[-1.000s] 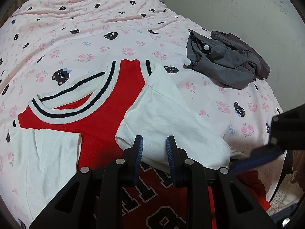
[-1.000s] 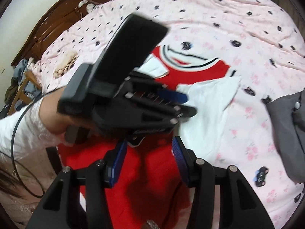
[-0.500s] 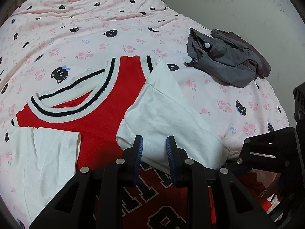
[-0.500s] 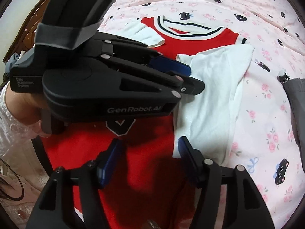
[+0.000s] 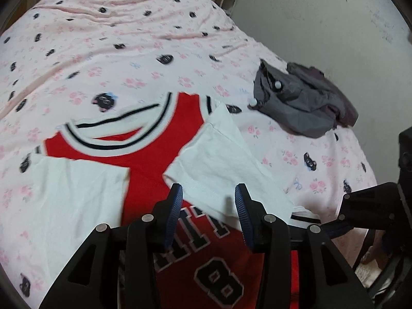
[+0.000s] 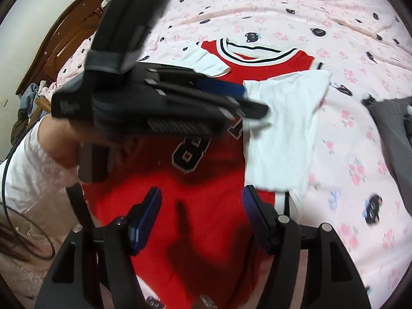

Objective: Fold clothes
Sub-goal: 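Move both grippers back toward the jersey hem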

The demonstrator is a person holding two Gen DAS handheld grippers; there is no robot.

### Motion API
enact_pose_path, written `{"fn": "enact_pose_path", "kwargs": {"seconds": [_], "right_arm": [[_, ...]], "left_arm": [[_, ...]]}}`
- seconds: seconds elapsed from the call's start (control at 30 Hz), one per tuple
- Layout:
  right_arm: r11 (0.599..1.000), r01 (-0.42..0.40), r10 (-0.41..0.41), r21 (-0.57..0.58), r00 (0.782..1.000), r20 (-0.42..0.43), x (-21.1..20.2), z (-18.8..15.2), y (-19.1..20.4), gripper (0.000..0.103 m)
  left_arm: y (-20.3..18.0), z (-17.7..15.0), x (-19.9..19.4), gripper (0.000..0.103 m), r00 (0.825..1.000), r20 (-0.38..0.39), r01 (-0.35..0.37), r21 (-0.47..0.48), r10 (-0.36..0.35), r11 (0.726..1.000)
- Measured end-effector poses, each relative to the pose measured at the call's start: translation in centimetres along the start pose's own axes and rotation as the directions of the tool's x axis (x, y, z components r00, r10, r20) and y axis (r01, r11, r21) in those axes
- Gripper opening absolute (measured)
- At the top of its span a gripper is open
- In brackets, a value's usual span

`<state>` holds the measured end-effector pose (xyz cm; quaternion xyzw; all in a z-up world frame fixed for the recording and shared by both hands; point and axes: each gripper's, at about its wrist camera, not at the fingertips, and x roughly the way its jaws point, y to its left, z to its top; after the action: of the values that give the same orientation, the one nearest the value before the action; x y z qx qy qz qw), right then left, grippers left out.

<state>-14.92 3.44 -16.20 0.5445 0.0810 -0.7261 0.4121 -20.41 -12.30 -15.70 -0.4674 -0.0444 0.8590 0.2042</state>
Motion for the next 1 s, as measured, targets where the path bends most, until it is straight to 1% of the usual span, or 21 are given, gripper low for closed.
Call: {"fn": "enact_pose_path", "kwargs": {"seconds": [0.07, 0.13, 0.2, 0.27, 0.33, 0.37, 0.43, 0.53, 0.57, 0.67, 0.87, 0.93, 1.0], "right_arm": [[1.0, 0.016, -0.017, 0.01, 1.0, 0.005, -0.7, -1.1, -0.3, 0.067], [0.999, 0.028, -0.028, 0.02, 1.0, 0.009, -1.6, -2.3, -0.3, 0.067], [0.999, 0.038, -0.038, 0.032, 0.999, 0.012, -2.5, -3.7, 0.2, 0.067], [0.998, 0.047, -0.048, 0.047, 0.999, 0.012, -3.3, -5.0, 0.3, 0.067], [0.996, 0.066, -0.066, 0.056, 0.998, 0.011, -4.1, -6.3, 0.4, 0.067], [0.995, 0.077, -0.077, 0.062, 0.997, 0.008, -4.4, -6.9, 0.6, 0.067], [0.992, 0.096, -0.096, 0.079, 0.995, -0.007, -4.4, -7.1, 1.0, 0.067], [0.986, 0.129, -0.125, 0.103, 0.991, -0.04, -4.5, -9.2, 1.3, 0.067], [0.985, 0.134, -0.129, 0.105, 0.99, -0.052, -4.6, -9.9, 1.4, 0.067], [0.982, 0.148, -0.139, 0.115, 0.987, -0.08, -4.2, -11.4, 1.6, 0.067], [0.977, 0.165, -0.149, 0.133, 0.982, -0.119, -3.3, -13.2, 1.7, 0.067], [0.975, 0.175, -0.157, 0.135, 0.979, -0.13, -3.2, -14.0, 1.9, 0.067], [0.974, 0.175, -0.155, 0.142, 0.978, -0.14, -3.1, -14.7, 2.0, 0.067]], "left_arm": [[0.6, -0.9, -2.1, 0.039, 0.999, 0.033, -0.018, -0.01, 0.019, 1.0], [1.1, -2.4, -4.4, 0.04, 0.997, 0.061, -0.056, -0.008, 0.056, 0.998], [1.5, -4.5, -6.4, 0.041, 0.99, 0.076, -0.117, -0.002, 0.117, 0.993], [2.0, -7.0, -8.2, 0.042, 0.98, 0.084, -0.179, 0.004, 0.178, 0.984], [2.6, -9.9, -9.6, 0.043, 0.972, 0.067, -0.228, 0.004, 0.227, 0.974], [2.7, -11.2, -10.1, 0.043, 0.966, 0.055, -0.255, 0.011, 0.254, 0.967], [2.7, -13.7, -10.9, 0.043, 0.95, 0.032, -0.313, 0.036, 0.312, 0.949], [2.7, -17.4, -12.1, 0.043, 0.918, 0.0, -0.396, 0.075, 0.397, 0.915], [2.7, -18.4, -12.5, 0.043, 0.913, -0.008, -0.405, 0.079, 0.407, 0.911], [2.8, -20.3, -13.1, 0.043, 0.921, -0.028, -0.387, 0.054, 0.389, 0.92], [2.2, -22.1, -14.0, 0.045, 0.937, -0.04, -0.348, 0.007, 0.348, 0.937], [2.0, -22.7, -14.1, 0.045, 0.944, -0.044, -0.327, -0.003, 0.327, 0.945], [1.6, -23.2, -14.1, 0.045, 0.956, -0.05, -0.29, -0.014, 0.289, 0.957]]}}
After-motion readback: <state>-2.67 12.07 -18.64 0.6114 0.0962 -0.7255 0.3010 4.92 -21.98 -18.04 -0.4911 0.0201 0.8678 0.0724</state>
